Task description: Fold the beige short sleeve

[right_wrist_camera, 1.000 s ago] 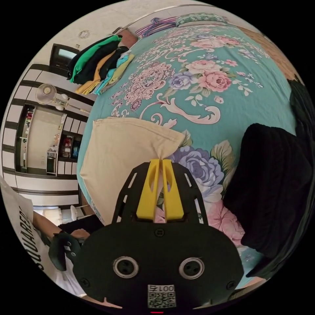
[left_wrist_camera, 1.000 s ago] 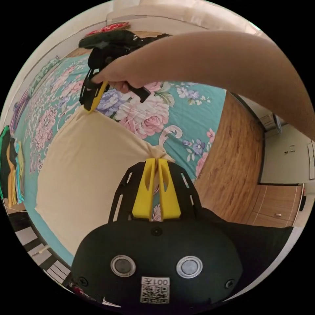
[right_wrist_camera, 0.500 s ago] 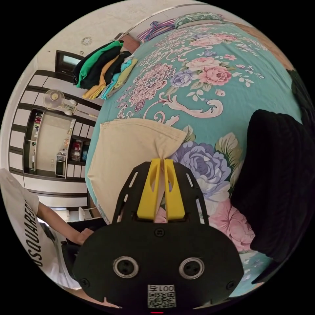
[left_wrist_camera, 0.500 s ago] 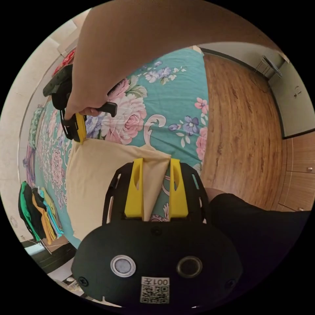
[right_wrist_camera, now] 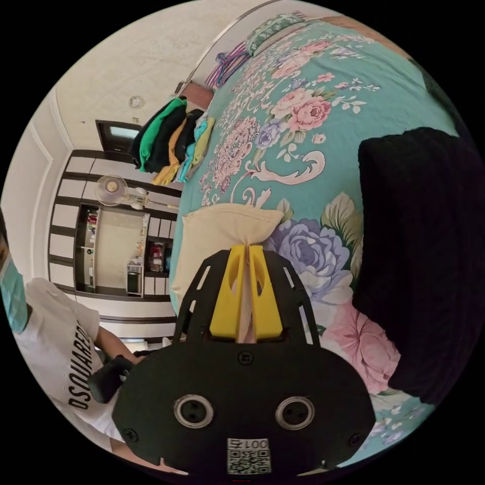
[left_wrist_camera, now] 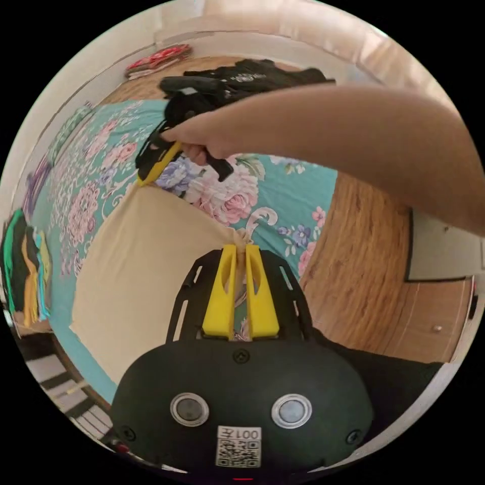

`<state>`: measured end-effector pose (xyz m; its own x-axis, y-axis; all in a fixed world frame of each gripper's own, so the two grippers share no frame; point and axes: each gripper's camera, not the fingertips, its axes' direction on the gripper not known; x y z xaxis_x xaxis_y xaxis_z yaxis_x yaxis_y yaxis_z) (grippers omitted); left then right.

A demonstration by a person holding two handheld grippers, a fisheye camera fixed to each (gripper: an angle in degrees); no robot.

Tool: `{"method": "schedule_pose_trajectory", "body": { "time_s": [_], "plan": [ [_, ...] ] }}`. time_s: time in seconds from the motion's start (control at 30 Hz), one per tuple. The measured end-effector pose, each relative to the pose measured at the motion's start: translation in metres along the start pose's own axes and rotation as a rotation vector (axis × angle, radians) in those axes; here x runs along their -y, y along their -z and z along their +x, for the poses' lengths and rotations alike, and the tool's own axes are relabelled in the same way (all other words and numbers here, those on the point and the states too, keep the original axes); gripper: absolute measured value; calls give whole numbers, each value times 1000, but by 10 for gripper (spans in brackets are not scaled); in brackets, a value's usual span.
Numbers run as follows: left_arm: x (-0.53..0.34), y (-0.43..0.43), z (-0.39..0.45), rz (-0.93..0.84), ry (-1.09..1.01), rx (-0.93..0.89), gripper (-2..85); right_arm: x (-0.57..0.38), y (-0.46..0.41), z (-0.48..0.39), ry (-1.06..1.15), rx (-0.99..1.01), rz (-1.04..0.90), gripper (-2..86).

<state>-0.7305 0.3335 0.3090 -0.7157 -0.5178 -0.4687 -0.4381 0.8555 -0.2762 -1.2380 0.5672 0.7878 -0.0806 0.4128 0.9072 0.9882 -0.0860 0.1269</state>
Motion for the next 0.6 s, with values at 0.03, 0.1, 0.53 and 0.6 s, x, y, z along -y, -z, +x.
{"method": "schedule_pose_trajectory", "body": {
  "time_s": [0.03,0.1,0.53,0.6],
  "plan": [
    [-11,18,-17,41,63,-41,-14,0,2,-9,-5,18,7,7],
    [-31,49,-47,111,149,-109,-15,4,5,-31,18,28,15,7],
    [-323,219,-297,386,951,-246,-16,89,-187,-347,568,106,-249,11],
    [-368,207,-318,337,1050,-273,-16,86,-261,-372,590,28,-442,12]
  ]
}}
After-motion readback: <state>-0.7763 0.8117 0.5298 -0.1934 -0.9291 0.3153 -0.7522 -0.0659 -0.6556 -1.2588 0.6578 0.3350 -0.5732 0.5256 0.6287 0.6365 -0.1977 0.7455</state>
